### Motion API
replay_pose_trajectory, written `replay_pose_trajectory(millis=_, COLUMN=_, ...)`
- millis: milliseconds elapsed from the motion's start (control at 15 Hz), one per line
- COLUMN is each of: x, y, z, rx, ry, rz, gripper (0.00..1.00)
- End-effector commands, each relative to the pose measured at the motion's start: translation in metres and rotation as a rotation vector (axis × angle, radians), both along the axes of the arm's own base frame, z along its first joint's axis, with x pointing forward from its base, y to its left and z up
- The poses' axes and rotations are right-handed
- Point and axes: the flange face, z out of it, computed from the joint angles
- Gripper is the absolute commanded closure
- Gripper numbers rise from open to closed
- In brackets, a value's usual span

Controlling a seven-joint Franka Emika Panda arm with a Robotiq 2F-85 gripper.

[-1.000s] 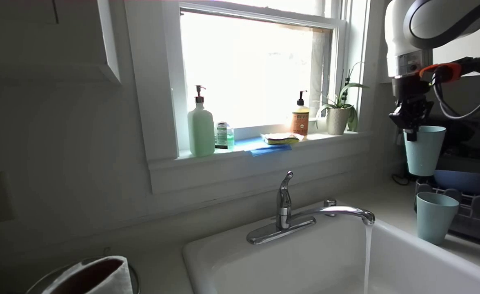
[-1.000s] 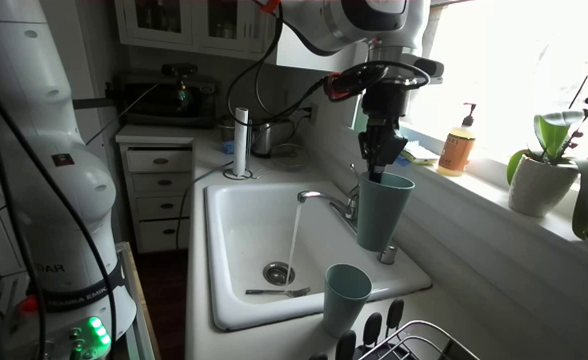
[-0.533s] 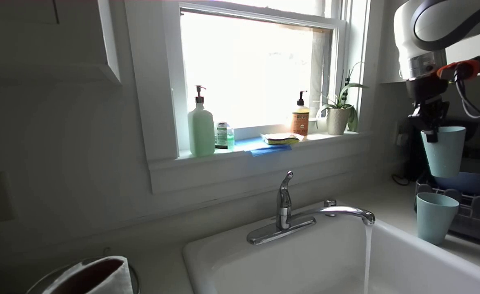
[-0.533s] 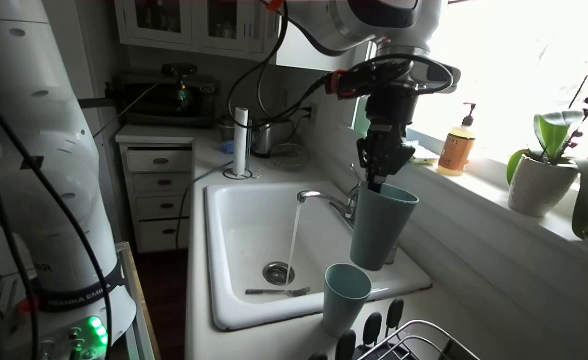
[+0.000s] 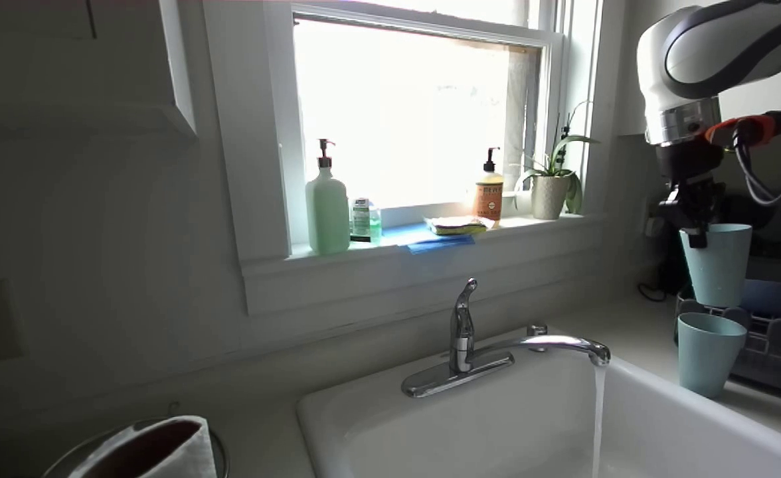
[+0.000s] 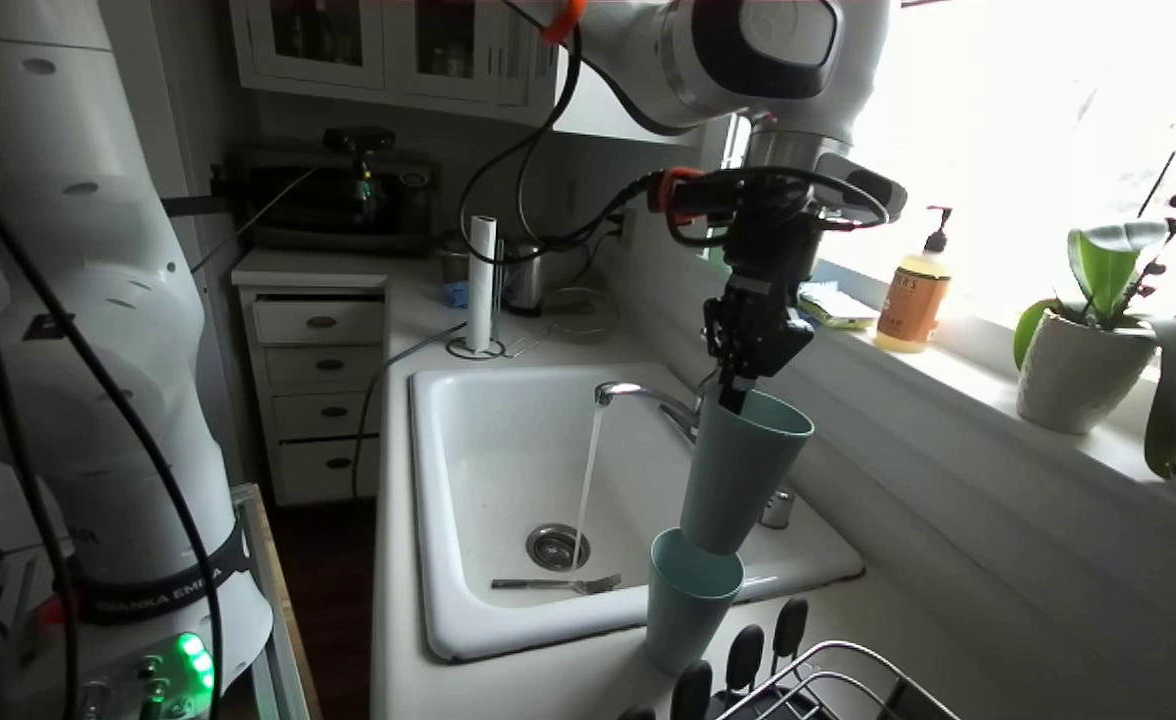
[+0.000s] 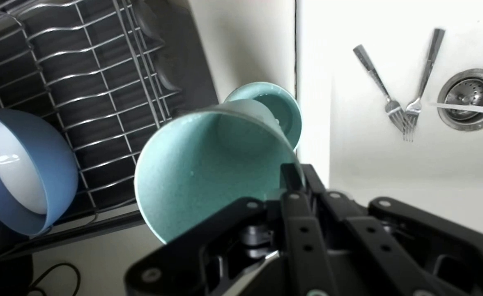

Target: Get the grey cup in front, put it under the running water, pour the water in the cup into the sink and then put the cup into the other grey cup

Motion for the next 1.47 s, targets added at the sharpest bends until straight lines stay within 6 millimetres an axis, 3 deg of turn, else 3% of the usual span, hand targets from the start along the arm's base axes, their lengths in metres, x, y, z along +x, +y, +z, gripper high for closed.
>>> replay_pose_trajectory(millis=0, x=0.001, y=0.004, z=-0.012, rx=0.019, ry=-0.029, rz=0.012, gripper=0.99)
replay_pose_trajectory(millis=333, x=-0.002, y=0.008, z=-0.029, rx=0.015, ry=-0.019, rz=0.024, gripper=0.99)
replay_pose_trajectory(millis=1400, x=-0.019, y=-0.003, z=-0.055, rx=0.015, ry=-0.044, rz=0.009, gripper=0.99)
